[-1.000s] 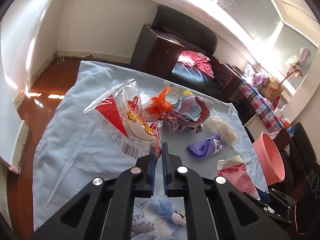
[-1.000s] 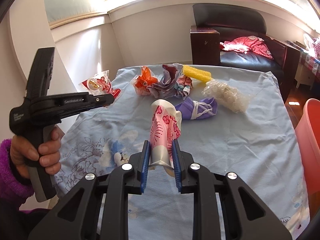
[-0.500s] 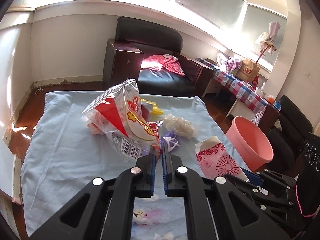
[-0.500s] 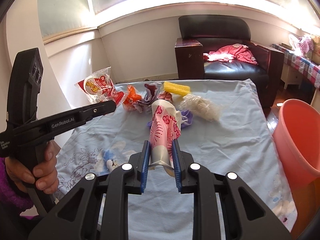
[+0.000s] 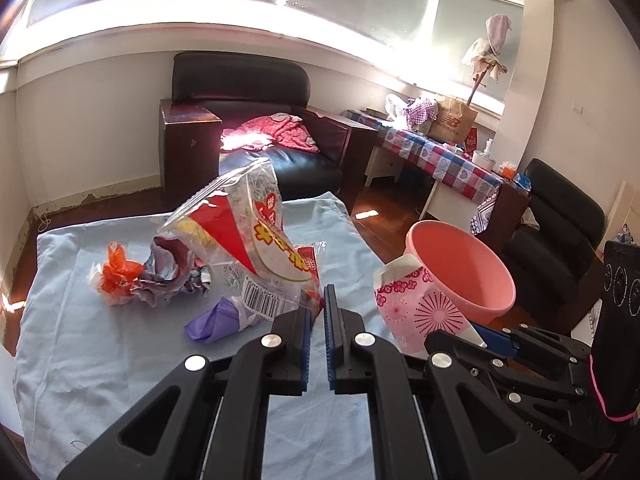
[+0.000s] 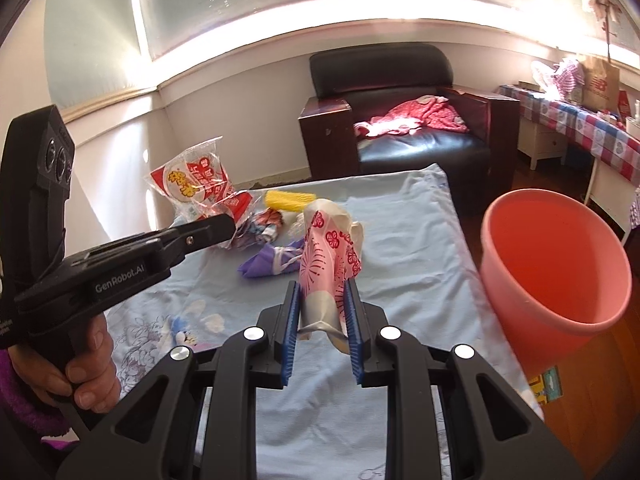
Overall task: Collect trash
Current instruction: 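Carry the snack bag and paper cup over the pink bucket with both grippers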
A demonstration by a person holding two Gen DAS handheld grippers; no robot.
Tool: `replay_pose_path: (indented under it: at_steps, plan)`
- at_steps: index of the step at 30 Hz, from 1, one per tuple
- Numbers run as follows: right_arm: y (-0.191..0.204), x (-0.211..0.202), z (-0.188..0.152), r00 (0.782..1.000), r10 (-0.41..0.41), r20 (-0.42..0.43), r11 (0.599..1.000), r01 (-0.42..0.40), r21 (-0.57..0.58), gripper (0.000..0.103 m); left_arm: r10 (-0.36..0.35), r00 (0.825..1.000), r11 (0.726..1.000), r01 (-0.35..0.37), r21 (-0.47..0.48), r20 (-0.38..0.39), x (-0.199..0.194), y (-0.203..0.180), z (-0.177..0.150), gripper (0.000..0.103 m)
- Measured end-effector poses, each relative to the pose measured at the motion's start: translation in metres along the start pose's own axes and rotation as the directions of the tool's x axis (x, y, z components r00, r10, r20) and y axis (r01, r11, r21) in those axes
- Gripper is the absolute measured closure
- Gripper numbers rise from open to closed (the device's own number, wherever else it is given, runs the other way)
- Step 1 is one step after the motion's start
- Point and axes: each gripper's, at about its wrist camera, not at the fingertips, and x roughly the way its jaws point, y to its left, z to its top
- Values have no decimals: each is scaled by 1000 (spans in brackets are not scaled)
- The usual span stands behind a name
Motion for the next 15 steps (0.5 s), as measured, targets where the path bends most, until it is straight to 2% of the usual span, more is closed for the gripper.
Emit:
replay_pose_path:
  at_steps: [5, 15]
  plan:
    - [-20, -11, 5, 998, -51, 38, 998, 50, 42, 81, -30, 1000, 998, 30, 53, 0, 9, -28, 5, 97]
    - [-72, -27, 6, 986, -157, 60, 979, 147, 138, 81, -98, 995, 985, 99, 144, -15, 32, -79, 14, 97]
